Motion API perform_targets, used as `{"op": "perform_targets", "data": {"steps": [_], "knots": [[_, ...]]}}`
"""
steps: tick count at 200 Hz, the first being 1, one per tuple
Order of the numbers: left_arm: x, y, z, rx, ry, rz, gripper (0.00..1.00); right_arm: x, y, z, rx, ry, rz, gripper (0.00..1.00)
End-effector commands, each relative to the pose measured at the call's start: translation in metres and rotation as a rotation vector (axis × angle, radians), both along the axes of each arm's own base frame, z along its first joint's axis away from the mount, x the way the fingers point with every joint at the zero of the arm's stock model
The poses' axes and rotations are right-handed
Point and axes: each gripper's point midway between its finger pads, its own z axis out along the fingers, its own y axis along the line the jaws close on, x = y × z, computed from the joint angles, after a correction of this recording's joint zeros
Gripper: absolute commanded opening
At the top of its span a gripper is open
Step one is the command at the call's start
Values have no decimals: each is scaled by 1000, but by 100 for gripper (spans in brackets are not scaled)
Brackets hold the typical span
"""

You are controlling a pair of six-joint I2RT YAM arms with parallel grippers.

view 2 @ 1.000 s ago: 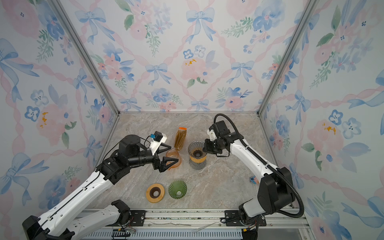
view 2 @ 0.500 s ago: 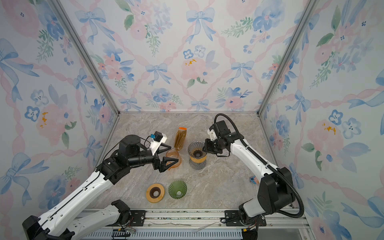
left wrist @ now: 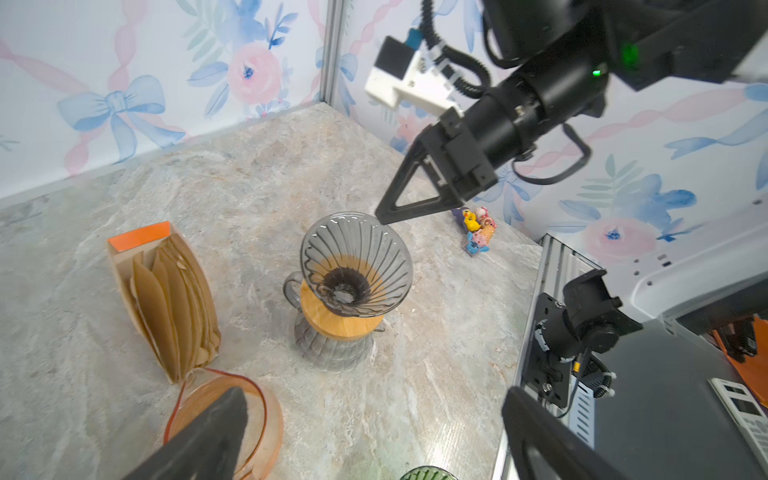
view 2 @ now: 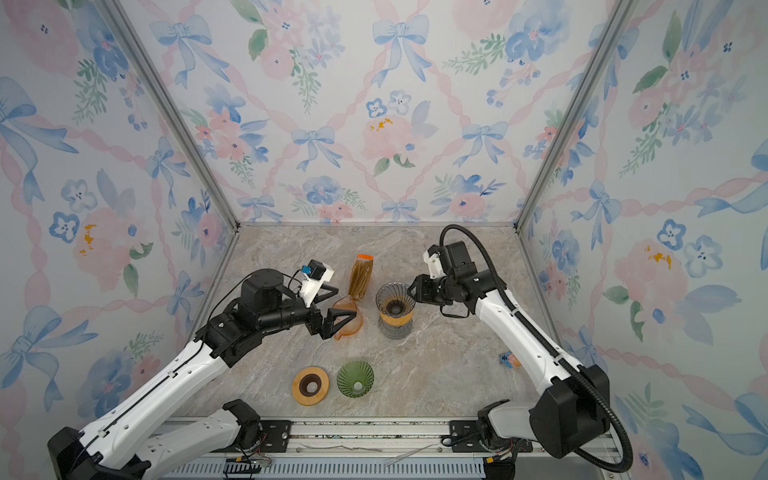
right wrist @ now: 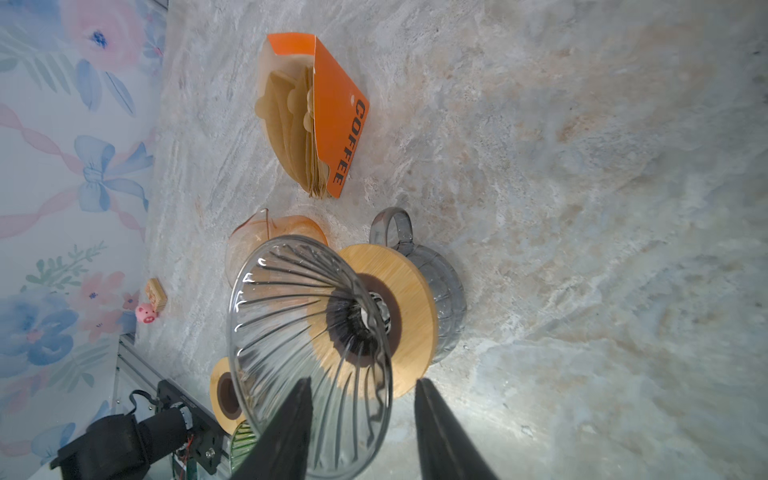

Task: Place the coffee filter in the dripper
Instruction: 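Lower the glass dripper into the wooden ring stand and open the right gripper, then move the left gripper over the filter box while the right gripper draws back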

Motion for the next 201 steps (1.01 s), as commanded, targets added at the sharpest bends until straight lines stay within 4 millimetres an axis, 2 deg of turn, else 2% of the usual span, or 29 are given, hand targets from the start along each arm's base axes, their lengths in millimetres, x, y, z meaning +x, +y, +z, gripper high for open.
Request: {"op": "perform_targets", "data": {"steps": [1, 46, 89, 118, 143, 201], "knots": [[22, 10, -10, 47, 14, 132, 95, 3, -9, 10, -2, -79, -31, 49], [52, 24, -22, 104, 41, 307, 90, -1, -11, 44, 63, -220, -46, 61], [74, 19, -28, 161, 83, 364, 82, -10, -14, 62, 100, -284, -49, 65], [94, 16, -37, 217, 123, 409, 74, -22, -17, 66, 68, -346, -17, 65], [111, 16, -46, 266, 139, 458, 68, -31, -18, 62, 32, -364, -2, 66], [145, 8, -68, 373, 174, 517, 55, -36, -19, 64, 11, -388, 3, 68]]}}
